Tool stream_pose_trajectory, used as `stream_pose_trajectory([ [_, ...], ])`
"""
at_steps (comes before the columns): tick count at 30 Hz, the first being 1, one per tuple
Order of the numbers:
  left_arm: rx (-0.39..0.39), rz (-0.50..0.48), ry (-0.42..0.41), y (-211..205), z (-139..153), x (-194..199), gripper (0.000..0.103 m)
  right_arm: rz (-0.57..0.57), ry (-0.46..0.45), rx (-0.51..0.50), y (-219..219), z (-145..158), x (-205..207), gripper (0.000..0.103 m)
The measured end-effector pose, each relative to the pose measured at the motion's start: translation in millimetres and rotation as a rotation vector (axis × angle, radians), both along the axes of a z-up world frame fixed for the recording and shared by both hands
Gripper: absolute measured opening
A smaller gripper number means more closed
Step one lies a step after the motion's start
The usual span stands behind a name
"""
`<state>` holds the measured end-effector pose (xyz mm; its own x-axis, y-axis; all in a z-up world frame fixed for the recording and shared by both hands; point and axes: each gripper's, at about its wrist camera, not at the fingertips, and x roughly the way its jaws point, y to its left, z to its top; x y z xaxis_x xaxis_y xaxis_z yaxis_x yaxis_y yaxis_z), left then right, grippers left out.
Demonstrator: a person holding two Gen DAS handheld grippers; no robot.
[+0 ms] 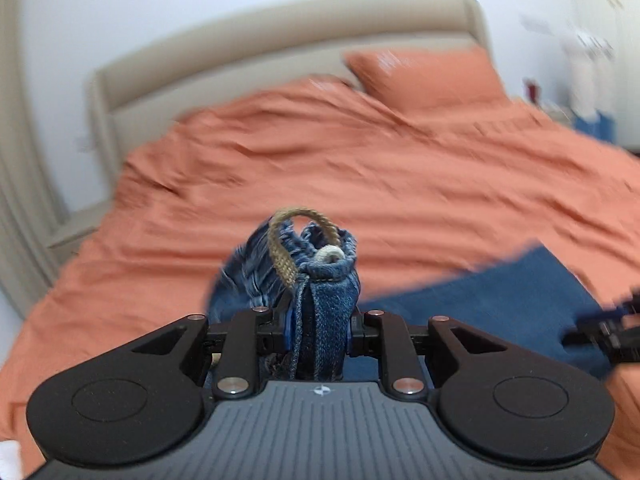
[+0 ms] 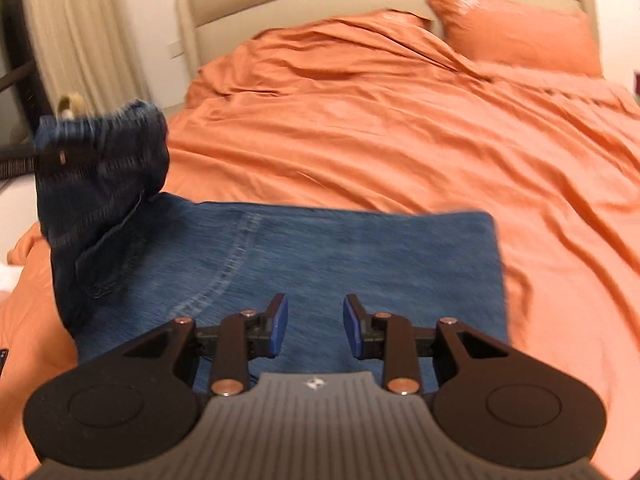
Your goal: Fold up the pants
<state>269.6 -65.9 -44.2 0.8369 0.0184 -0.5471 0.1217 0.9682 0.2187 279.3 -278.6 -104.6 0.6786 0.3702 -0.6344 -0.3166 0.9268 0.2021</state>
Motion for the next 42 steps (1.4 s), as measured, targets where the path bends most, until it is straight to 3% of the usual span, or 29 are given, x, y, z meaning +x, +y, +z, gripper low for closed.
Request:
stream_pose_trajectory([
  [7, -0.087, -0.057, 0.309, -25, -66, 8, 0.029, -0.061, 0.085, 0.075, -33, -9, -3, 0.027],
  [11, -0.191, -0.061, 0.353, -7, -60, 10, 0.041, -0.049, 0.106, 0.097, -33, -13, -5, 0.028],
  [13, -0.293, -0.082, 0.397, 3, -54, 13, 0.059, -0.035, 0.113, 0.119, -30, -14, -7, 0.028],
  [15, -0.375, -0.094, 0.427, 13, -47, 14, 0.060, -0.013, 0.116, 0.141, -24, -12, -6, 0.028],
  [17, -0.404, -0.117, 0.427, 20, -39, 11, 0.060, -0.003, 0.120, 0.158, -17, -10, -3, 0.028],
  [19, -0.382, -0.110, 0.376, 29, -29, 7, 0.060, 0.008, 0.124, 0.198, -10, -5, 2, 0.028],
  [23, -0.331, -0.041, 0.303, 63, -17, 15, 0.060, 0.010, 0.131, 0.334, 3, 0, 20, 0.028],
  [28, -0.315, 0.038, 0.256, 108, -14, 34, 0.060, -0.046, 0.226, 0.483, 19, -16, 57, 0.028],
  [30, -0.348, 0.056, 0.267, 125, -20, 43, 0.060, -0.074, 0.266, 0.514, 28, -24, 70, 0.020],
  [33, -0.400, 0.056, 0.291, 143, -30, 49, 0.059, -0.113, 0.308, 0.521, 35, -36, 82, 0.018],
  [41, -0.397, 0.017, 0.360, 148, -65, 58, 0.058, -0.150, 0.416, 0.609, 41, -73, 110, 0.017],
  [42, -0.398, 0.011, 0.369, 149, -67, 58, 0.056, -0.152, 0.427, 0.629, 42, -76, 113, 0.012],
])
